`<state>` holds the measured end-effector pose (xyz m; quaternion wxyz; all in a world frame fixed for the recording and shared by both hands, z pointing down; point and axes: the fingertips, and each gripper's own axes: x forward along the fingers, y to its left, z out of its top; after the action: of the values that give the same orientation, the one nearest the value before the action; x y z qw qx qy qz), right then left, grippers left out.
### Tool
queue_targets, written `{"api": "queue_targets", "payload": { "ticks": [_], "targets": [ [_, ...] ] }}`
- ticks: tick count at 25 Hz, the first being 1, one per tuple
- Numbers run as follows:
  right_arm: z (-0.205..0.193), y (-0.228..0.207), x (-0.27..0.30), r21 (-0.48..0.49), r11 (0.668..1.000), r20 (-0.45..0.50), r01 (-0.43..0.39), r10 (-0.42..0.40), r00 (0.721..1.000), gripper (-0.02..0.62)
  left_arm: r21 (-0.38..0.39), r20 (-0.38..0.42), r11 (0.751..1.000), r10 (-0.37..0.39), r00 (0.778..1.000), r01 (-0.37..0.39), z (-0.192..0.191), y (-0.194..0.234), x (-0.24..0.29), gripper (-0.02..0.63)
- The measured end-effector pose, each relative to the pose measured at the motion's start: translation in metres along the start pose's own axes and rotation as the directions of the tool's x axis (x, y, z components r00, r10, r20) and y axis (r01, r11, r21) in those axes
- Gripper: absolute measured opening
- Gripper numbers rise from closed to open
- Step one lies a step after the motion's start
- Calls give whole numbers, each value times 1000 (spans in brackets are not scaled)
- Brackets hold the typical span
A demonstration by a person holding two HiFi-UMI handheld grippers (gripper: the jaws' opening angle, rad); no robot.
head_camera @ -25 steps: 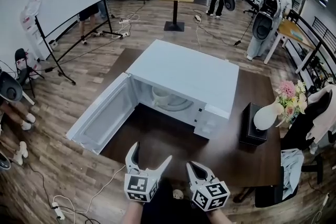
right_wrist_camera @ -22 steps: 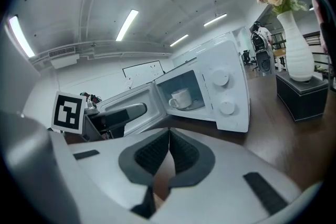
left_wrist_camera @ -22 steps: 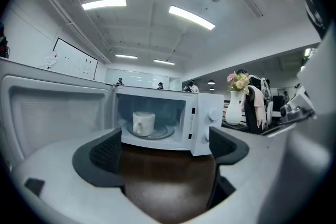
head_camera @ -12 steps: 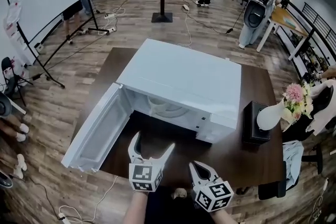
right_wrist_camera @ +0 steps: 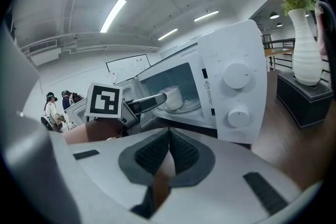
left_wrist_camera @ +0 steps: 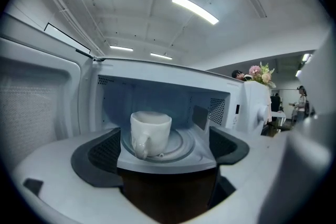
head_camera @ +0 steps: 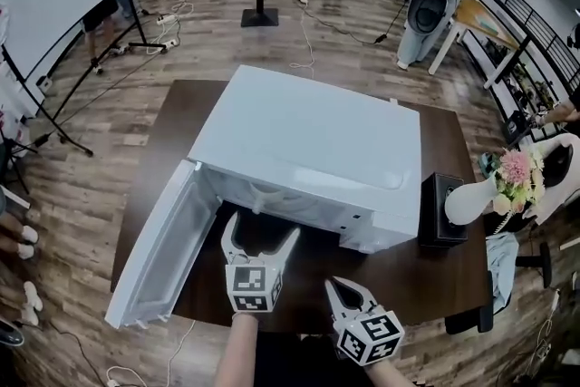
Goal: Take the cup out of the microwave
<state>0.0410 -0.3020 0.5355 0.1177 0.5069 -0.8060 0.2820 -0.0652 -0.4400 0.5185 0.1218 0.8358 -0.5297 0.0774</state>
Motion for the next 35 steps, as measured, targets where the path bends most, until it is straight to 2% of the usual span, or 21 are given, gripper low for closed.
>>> {"api": "queue_targets", "payload": {
  "ticks": [6, 17, 28, 35],
  "targets": [
    [-2, -3, 20, 20, 1000, -31, 18, -18, 999, -6, 54, -31, 998, -12, 999, 13, -10, 10, 33, 503],
    [-4, -4, 48, 46, 996, -79, 75, -71, 994, -6, 81, -46, 996, -40, 998, 44, -12, 30, 82, 505],
    [-5, -9, 68, 60, 994, -111, 91, -84, 990, -6, 103, -55, 994, -31, 998, 37, -12, 40, 113, 505],
    [-2, -18, 74, 59, 994, -121, 91, -83, 989, -6, 137, -56, 991, 2, 998, 6, -13, 42, 124, 503]
  ]
}}
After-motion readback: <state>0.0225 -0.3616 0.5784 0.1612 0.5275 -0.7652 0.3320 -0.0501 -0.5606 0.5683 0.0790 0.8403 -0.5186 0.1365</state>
